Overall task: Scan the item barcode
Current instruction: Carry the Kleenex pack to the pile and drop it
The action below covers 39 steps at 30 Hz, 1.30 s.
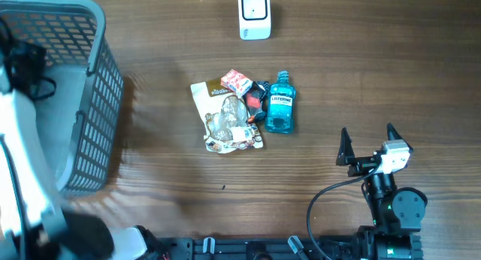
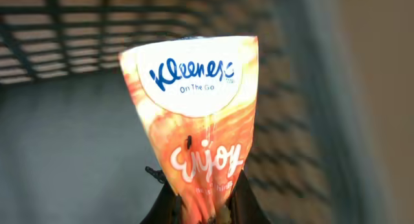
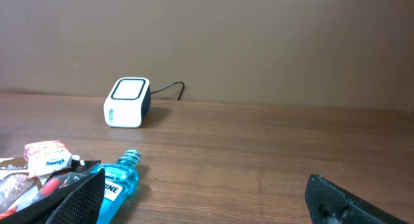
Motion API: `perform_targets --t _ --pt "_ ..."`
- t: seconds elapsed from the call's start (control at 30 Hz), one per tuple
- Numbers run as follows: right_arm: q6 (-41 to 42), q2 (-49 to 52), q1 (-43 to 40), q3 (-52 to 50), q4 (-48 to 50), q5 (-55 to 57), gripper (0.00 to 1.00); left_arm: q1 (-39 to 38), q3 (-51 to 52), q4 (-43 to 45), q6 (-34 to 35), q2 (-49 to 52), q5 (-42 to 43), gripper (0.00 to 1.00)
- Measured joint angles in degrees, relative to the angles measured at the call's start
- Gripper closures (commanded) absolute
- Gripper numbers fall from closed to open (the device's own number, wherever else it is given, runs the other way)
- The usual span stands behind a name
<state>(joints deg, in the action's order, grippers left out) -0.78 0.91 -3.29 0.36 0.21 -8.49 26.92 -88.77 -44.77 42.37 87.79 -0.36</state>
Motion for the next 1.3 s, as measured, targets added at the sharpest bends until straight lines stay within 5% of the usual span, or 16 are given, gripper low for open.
perform_targets --t 0.1,0.27,0.57,0.6,0.63,0.67,0.77,0.8,0.83,0.9,1.3 --pt "0.0 0.0 0.0 0.0 0.0 0.0 0.00 -3.1 0.0 -4.1 0.0 -8.2 7.2 0.96" --pt "0.0 0.1 0.0 0.0 0.0 0.0 0.00 -19.5 -0.2 -13.2 0.0 -16.2 14.2 0.96" --pt "0.0 0.1 0.0 0.0 0.0 0.0 0.00 -51.4 2.3 -15.3 0.0 -3.2 4.3 0.96" --pt "0.0 0.1 0.0 0.0 0.0 0.0 0.00 -53.2 2.4 -15.2 0.0 -0.5 2.3 0.94" --pt "0.0 0.1 0.0 0.0 0.0 0.0 0.00 -54.7 2.6 -14.7 0.0 2.4 0.5 0.76" --pt "0.0 0.1 0.0 0.0 0.0 0.0 0.00 -55.9 2.7 -13.9 0.0 5.5 -1.2 0.70" --pt "0.0 0.1 0.0 0.0 0.0 0.0 0.00 -57.2 2.8 -12.5 0.2 11.8 -3.2 0.66" --pt "0.0 0.1 0.0 0.0 0.0 0.0 0.00 -57.4 2.8 -12.0 0.2 13.9 -3.5 0.58" --pt "0.0 0.1 0.0 0.0 0.0 0.0 0.00 -57.5 2.9 -11.3 0.2 15.9 -3.4 0.23" --pt "0.0 0.1 0.0 0.0 0.0 0.0 0.00 -57.6 3.1 -10.1 0.0 18.1 -2.6 0.00" --pt "0.0 0.1 0.0 0.0 0.0 0.0 0.00 -55.7 2.2 -6.6 -2.7 11.9 0.0 0.04"
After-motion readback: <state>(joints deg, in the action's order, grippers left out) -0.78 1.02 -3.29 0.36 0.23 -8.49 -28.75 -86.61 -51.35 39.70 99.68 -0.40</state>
